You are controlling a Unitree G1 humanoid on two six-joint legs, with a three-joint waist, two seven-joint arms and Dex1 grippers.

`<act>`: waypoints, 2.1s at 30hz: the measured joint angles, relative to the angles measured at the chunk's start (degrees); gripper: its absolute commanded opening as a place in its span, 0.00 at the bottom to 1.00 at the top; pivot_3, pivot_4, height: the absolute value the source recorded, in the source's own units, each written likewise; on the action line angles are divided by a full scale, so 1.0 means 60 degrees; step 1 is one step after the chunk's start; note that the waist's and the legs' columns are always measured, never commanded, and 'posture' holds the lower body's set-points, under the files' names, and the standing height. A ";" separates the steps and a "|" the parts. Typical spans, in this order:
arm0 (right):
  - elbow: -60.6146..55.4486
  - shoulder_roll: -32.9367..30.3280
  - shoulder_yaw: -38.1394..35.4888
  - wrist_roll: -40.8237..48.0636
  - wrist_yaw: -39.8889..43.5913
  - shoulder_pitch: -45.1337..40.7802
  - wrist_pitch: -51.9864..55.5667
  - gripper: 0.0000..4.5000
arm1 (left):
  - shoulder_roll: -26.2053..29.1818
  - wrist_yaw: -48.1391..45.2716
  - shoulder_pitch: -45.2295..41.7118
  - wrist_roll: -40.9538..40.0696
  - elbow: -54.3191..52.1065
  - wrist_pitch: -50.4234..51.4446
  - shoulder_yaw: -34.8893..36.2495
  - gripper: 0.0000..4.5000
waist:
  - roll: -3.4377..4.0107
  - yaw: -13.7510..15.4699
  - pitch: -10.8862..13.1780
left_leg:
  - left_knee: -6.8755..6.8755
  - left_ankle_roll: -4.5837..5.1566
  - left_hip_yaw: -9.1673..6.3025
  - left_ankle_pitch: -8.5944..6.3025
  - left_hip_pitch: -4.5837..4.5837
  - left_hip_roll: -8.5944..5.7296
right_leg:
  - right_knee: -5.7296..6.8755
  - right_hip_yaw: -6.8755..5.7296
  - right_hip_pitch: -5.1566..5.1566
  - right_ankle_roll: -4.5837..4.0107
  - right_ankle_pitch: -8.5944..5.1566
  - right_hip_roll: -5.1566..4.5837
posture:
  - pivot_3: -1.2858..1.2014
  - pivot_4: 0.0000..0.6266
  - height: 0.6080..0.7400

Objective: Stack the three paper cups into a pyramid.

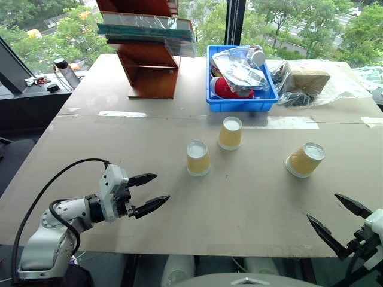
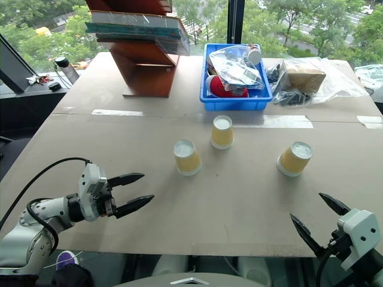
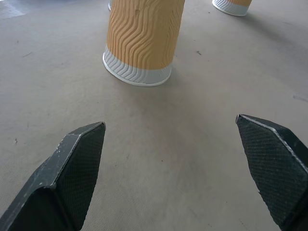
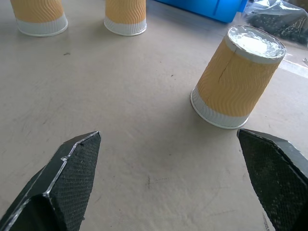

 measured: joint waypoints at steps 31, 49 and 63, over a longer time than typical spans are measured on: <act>-0.1621 -0.1628 0.1065 0.1025 0.1483 -0.0202 -0.0037 1.00 | -0.0604 0.0745 -0.5518 0.1079 0.1531 0.1371 -0.3301 0.99 | -0.0048 0.0131 0.0036 | 0.0050 0.0000 -0.0025 0.0001 -0.0015 -0.0023 | 0.0015 -0.0009 0.0016 0.0038 0.0018 0.0064 | 0.52 0.24 1.00; -0.2379 -0.0537 0.1519 0.0025 0.0621 0.1045 -0.0410 1.00 | -0.1253 -0.1080 -0.6797 0.2054 0.3602 -0.0134 -0.4072 0.64 | -0.0055 0.0129 0.0042 | 0.0064 0.0000 -0.0024 0.0001 -0.0020 -0.0021 | 0.0018 -0.0009 0.0015 0.0019 0.0006 0.0064 | 0.52 0.24 1.00; -0.2579 -0.0529 0.1949 -0.0329 0.0171 0.1090 -0.0407 1.00 | -0.1986 -0.1714 -0.7069 0.2497 0.3494 -0.0709 -0.4918 0.64 | -0.0056 0.0138 0.0043 | 0.0079 0.0001 -0.0026 0.0001 -0.0028 -0.0023 | 0.0020 -0.0010 0.0017 0.0020 0.0007 0.0065 | 0.52 0.24 1.00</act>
